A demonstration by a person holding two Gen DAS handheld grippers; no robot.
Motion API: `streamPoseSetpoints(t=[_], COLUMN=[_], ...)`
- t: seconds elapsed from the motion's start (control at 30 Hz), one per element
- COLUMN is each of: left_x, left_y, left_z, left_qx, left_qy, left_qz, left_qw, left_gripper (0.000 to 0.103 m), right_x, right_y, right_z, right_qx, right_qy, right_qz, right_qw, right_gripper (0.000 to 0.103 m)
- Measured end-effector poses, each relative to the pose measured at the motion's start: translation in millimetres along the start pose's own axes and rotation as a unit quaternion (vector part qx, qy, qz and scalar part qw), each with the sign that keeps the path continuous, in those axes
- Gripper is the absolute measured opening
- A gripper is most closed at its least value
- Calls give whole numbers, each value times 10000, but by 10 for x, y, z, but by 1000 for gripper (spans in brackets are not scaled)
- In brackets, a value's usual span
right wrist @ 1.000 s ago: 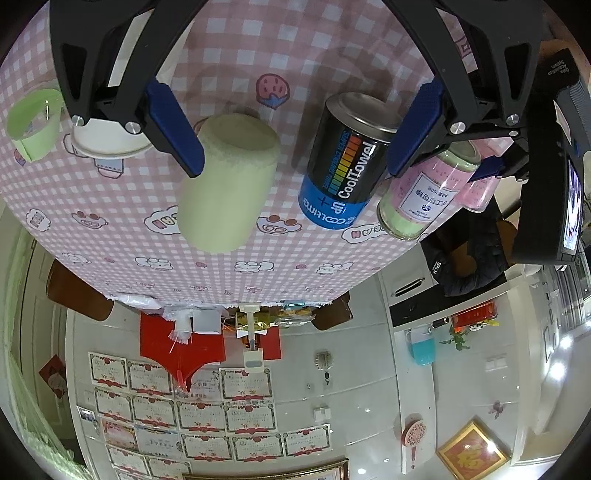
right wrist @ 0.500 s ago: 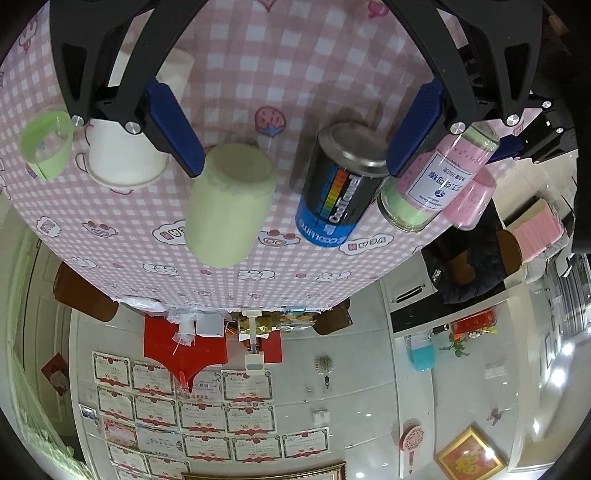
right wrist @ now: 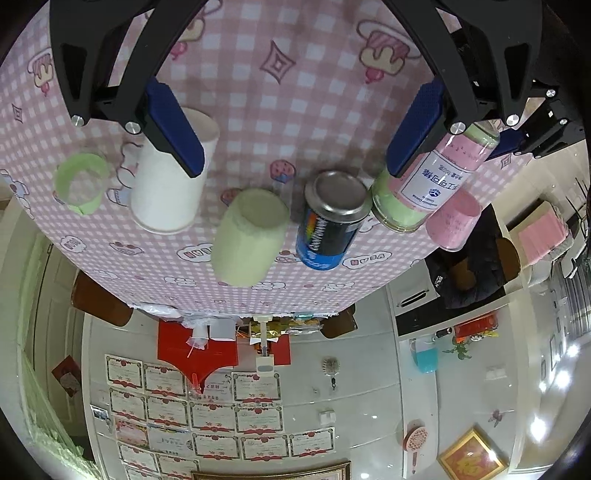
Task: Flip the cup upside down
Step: 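Lift the cookie jar with the left gripper while the right gripper closes on it, then rotate the cookie jar with the right gripper until its green lid points up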
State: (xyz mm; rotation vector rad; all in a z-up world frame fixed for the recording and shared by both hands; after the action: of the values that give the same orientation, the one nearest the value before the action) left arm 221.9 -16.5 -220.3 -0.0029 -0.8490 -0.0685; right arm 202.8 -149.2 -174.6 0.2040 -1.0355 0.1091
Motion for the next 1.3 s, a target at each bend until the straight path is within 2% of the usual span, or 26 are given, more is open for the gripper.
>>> streamPoseSetpoints(t=[0.33,0.47,0.67,0.83,0.93,1.07,1.17,1.3], left_x=[-55,-23,34,119,156,205,204,196], left_y=[-14,-2,123,312,487,763,946,1109], left_z=[24,99,190,288,334,272,97,-42], left_qx=[-33,-269,-388,-190,-68,72,173,166], left_qy=[94,28,-84,-270,-369,-334,-96,-13], left_qz=[54,122,249,329,448,675,790,898], left_qw=[9999,9996,9989,9989,9983,9971,9967,9958], left_gripper=[70,70,70,70,70,70,70,70], right_x=[-24,0,72,141,151,118,106,43], right_y=[-4,29,90,190,298,492,582,676], right_z=[50,22,-34,-110,-216,-425,-519,-645], right_qx=[55,237,436,572,834,1338,1445,1502], right_qy=[71,122,239,336,555,1086,1289,1535], right_qz=[-61,-184,-378,-434,-579,-959,-1103,-1267], right_qw=[9999,9995,9980,9969,9933,9804,9749,9684], right_gripper=[95,95,95,95,95,95,95,95])
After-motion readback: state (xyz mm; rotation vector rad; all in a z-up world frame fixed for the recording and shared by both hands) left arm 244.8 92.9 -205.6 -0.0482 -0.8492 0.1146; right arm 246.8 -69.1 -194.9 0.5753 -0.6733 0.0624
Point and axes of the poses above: each gripper's, at about its wrist camera, not at the fingertips, and z roughly against the way its jaws point, y to its left, x to its top, the point moved 10 cm from there along -z, roughly the way its jaws point, and after that the axes turned 6 degrees about x, right-handed, at the moved point
